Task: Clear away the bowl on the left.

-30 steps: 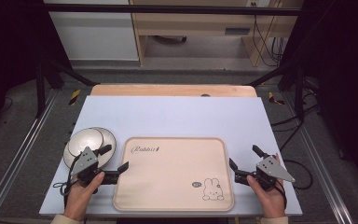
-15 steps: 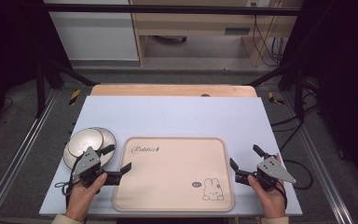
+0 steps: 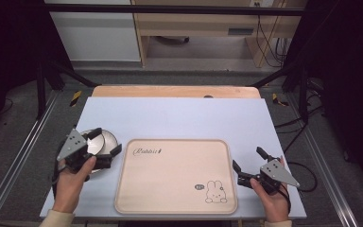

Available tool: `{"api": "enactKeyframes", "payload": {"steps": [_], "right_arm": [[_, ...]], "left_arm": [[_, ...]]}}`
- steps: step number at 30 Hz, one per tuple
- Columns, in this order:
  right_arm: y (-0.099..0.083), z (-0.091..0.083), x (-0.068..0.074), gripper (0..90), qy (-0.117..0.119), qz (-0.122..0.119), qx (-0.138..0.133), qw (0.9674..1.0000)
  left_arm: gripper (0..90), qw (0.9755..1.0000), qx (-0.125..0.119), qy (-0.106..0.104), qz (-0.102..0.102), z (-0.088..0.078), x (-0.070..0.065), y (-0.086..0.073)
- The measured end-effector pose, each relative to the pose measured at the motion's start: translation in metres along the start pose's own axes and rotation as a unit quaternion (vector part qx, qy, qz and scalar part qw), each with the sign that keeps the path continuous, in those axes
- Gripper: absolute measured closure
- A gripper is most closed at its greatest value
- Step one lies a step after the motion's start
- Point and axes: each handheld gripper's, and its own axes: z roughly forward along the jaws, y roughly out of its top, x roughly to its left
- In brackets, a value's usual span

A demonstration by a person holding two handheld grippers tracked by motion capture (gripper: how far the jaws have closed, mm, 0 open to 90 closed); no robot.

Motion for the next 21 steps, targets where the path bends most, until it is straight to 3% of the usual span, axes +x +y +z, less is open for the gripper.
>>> {"api": "enactKeyframes", "payload": {"steps": [4,9,14,17,21], "right_arm": [[0.000,0.002,0.001,3.9,0.001,-0.003,0.002,1.0000],[0.000,0.002,0.001,3.8,-0.001,-0.003,0.002,1.0000],[0.000,0.002,0.000,3.8,-0.002,-0.002,0.003,1.0000],[0.001,0.003,0.001,3.8,0.000,-0.001,0.002,1.0000],[0.001,0.003,0.002,3.8,0.001,-0.004,0.002,1.0000]], "left_arm": [[5.9,0.9985,0.012,0.053,-0.001,0.000,0.028,0.012],[6.5,0.9927,0.042,0.111,-0.020,-0.004,0.060,0.008],[6.3,0.9869,0.067,0.141,-0.040,-0.016,0.077,-0.003],[6.3,0.9847,0.073,0.150,-0.049,-0.021,0.084,-0.008],[6.2,0.9796,0.112,0.153,-0.066,-0.023,0.090,-0.016]]}}
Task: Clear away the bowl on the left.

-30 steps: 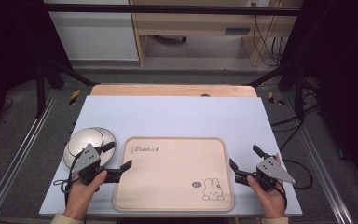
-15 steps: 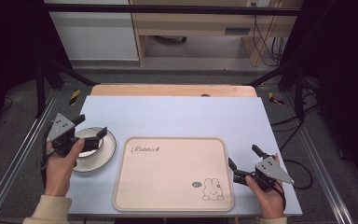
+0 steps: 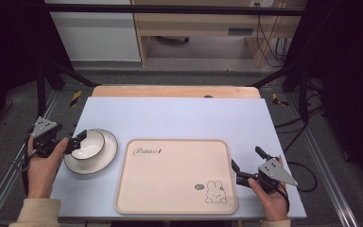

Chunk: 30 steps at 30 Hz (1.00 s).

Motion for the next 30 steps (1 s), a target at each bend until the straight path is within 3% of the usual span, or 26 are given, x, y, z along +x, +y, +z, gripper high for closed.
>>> {"api": "enactKeyframes", "payload": {"steps": [6,12,15,19,22,25,30], "right_arm": [[0.000,0.000,0.000,3.8,-0.001,0.002,0.001,1.0000],[0.000,0.001,0.000,3.8,-0.001,0.004,0.003,1.0000],[0.000,0.001,0.001,3.8,-0.001,0.008,0.000,1.0000],[0.001,-0.001,0.001,3.8,-0.002,0.010,0.000,1.0000],[0.000,0.000,-0.001,3.8,-0.004,0.014,-0.004,0.9999],[-0.001,0.000,-0.002,3.8,-0.005,0.014,-0.001,0.9999],[-0.001,-0.001,-0.003,3.8,-0.008,0.015,0.001,0.9999]], "left_arm": [[7.8,0.9997,0.014,-0.009,-0.018,0.003,0.004,-0.006],[11.1,0.9994,0.029,0.001,-0.018,0.006,0.005,-0.009],[13.7,0.9991,0.027,-0.010,-0.032,0.005,0.009,-0.011],[18.1,0.9987,0.046,0.006,-0.023,0.004,0.012,-0.015],[23.4,0.9972,0.067,0.013,-0.031,0.007,0.017,-0.018],[29.4,0.9957,0.086,0.006,-0.035,0.010,0.019,-0.022],[37.6,0.9935,0.104,0.023,-0.042,0.013,0.022,-0.025]]}}
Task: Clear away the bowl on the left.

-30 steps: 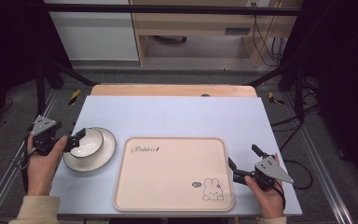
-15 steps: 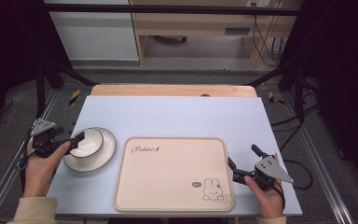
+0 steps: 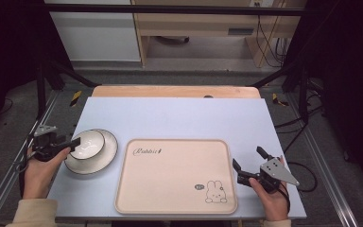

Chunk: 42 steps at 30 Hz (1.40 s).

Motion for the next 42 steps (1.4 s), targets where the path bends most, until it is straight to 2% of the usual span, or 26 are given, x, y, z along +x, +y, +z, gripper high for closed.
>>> {"api": "enactKeyframes", "payload": {"steps": [3,5,9,17,25,30,35,37,42], "right_arm": [[0.000,-0.001,0.000,3.8,0.001,-0.001,0.000,1.0000],[0.000,-0.001,0.000,3.8,0.000,0.001,0.001,1.0000],[-0.001,-0.001,-0.001,3.8,-0.001,0.004,0.000,1.0000],[-0.001,0.002,0.000,3.8,0.002,0.003,0.004,1.0000],[-0.001,0.002,0.001,3.8,0.004,0.003,0.009,0.9999],[-0.001,0.003,0.002,3.8,0.006,0.001,0.009,0.9999],[-0.002,0.002,0.001,3.9,0.005,0.004,0.010,0.9999],[-0.002,0.002,0.001,3.9,0.004,0.003,0.010,0.9999],[-0.002,0.002,0.000,3.9,0.004,0.000,0.012,0.9999]], "left_arm": [[43.9,0.9999,0.003,0.010,-0.011,0.004,0.003,-0.004],[46.7,0.9998,0.008,0.010,-0.017,0.008,0.003,-0.006],[48.6,0.9997,0.018,0.010,-0.014,0.015,0.002,-0.009],[56.0,0.9994,0.027,0.009,-0.021,0.017,0.004,-0.010],[67.3,0.9988,0.035,0.010,-0.032,0.018,0.007,-0.012],[71.3,0.9988,0.038,0.009,-0.030,0.020,0.005,-0.012],[76.1,0.9985,0.052,0.000,-0.020,0.025,0.003,-0.013],[78.2,0.9984,0.053,0.003,-0.019,0.025,0.003,-0.013],[82.1,0.9987,0.042,0.000,-0.030,0.024,0.004,-0.014]]}}
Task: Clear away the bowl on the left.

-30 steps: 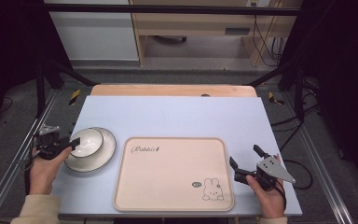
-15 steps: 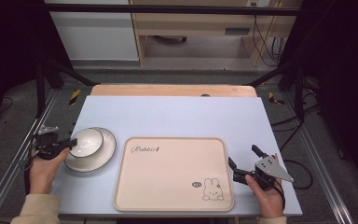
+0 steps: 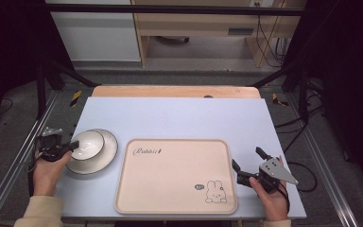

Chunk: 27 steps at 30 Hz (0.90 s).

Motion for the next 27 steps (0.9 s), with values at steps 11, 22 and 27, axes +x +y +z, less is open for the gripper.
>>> {"api": "enactKeyframes", "payload": {"steps": [11,22,27], "right_arm": [[0.001,0.002,0.003,3.9,0.003,-0.003,0.001,1.0000],[0.001,0.004,0.004,4.1,0.011,-0.001,-0.002,0.9999],[0.001,0.005,0.006,4.1,0.017,-0.008,0.000,0.9998]], "left_arm": [[81.7,0.9996,-0.024,0.002,-0.016,-0.013,0.003,0.004],[81.4,0.9990,-0.033,-0.018,-0.025,-0.018,-0.001,0.006],[81.1,0.9981,-0.039,-0.034,-0.034,-0.022,0.000,0.007]]}}
